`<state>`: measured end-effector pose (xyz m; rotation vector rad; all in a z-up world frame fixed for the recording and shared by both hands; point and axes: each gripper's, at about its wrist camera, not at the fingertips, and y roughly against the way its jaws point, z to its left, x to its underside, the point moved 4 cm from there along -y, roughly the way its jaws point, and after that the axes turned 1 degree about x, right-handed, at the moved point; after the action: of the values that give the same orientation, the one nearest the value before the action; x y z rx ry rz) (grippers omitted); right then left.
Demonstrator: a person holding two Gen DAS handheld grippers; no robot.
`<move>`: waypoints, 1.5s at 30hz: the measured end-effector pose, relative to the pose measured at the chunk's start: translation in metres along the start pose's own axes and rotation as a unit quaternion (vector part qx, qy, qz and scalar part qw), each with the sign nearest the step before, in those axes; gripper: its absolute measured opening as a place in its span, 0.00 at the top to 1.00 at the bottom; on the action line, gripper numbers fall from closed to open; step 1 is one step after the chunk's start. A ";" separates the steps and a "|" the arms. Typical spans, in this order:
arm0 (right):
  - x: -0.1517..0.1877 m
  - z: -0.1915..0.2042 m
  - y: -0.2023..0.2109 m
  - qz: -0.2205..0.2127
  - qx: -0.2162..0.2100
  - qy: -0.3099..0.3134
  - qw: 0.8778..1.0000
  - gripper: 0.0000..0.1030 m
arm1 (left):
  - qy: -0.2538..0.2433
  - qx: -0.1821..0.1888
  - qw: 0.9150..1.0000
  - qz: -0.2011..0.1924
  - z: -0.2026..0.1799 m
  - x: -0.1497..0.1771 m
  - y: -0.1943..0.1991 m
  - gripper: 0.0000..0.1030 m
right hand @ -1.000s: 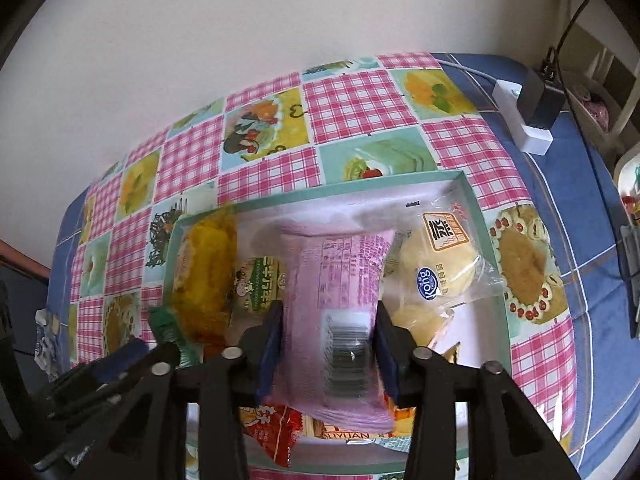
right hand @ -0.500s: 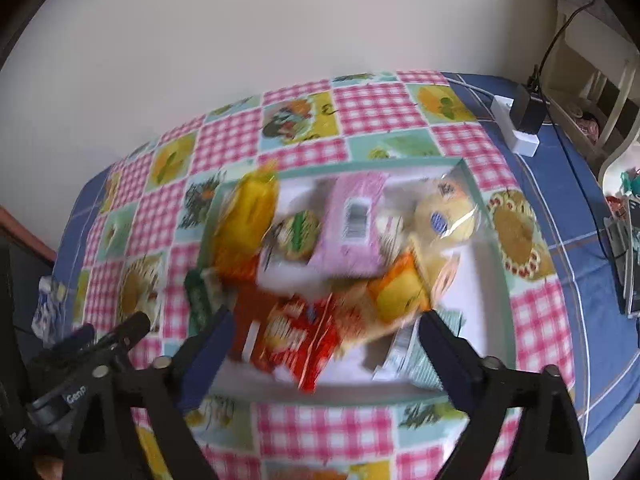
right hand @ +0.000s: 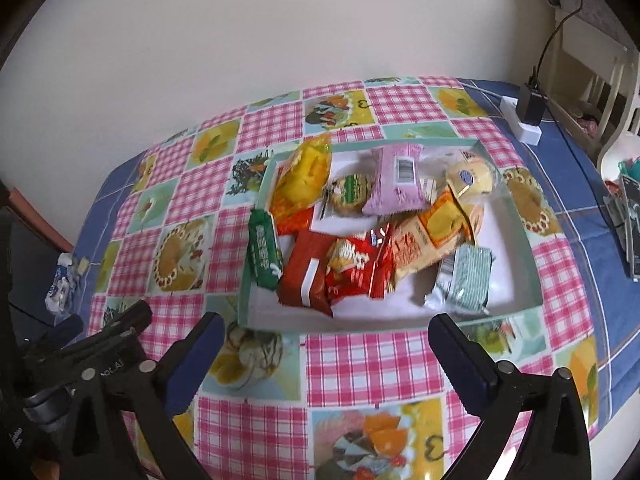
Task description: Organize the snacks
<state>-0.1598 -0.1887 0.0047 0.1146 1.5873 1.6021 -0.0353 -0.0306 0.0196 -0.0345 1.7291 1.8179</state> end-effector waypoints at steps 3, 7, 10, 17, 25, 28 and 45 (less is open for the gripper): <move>0.011 -0.002 -0.004 0.006 0.006 -0.004 1.000 0.00 | 0.001 -0.010 1.000 0.002 0.003 0.006 0.000 0.03; 0.018 -0.006 -0.008 0.010 0.021 0.001 1.000 0.00 | 0.002 -0.017 1.000 0.004 0.007 0.012 0.000 0.03; 0.021 -0.009 -0.009 0.010 0.021 -0.002 1.000 0.00 | 0.000 -0.020 1.000 0.004 0.008 0.016 -0.001 0.03; 0.025 -0.009 -0.010 0.009 0.029 0.004 1.000 0.00 | -0.007 -0.028 1.000 0.008 0.010 0.027 -0.007 0.03; 0.026 -0.006 -0.009 0.005 0.038 0.012 0.999 0.00 | 0.004 -0.027 1.000 -0.007 0.014 0.029 -0.002 0.03; 0.025 -0.006 -0.007 0.000 0.038 0.016 0.999 0.00 | 0.007 -0.027 1.000 -0.014 0.015 0.029 0.000 0.03; 0.022 -0.007 0.000 -0.017 0.036 0.013 0.999 0.00 | 0.019 -0.007 0.999 -0.029 0.018 0.028 0.007 0.03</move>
<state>-0.1775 -0.1806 -0.0075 0.1054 1.6594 1.5254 -0.0536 -0.0027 0.0166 -0.1237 1.7242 1.7971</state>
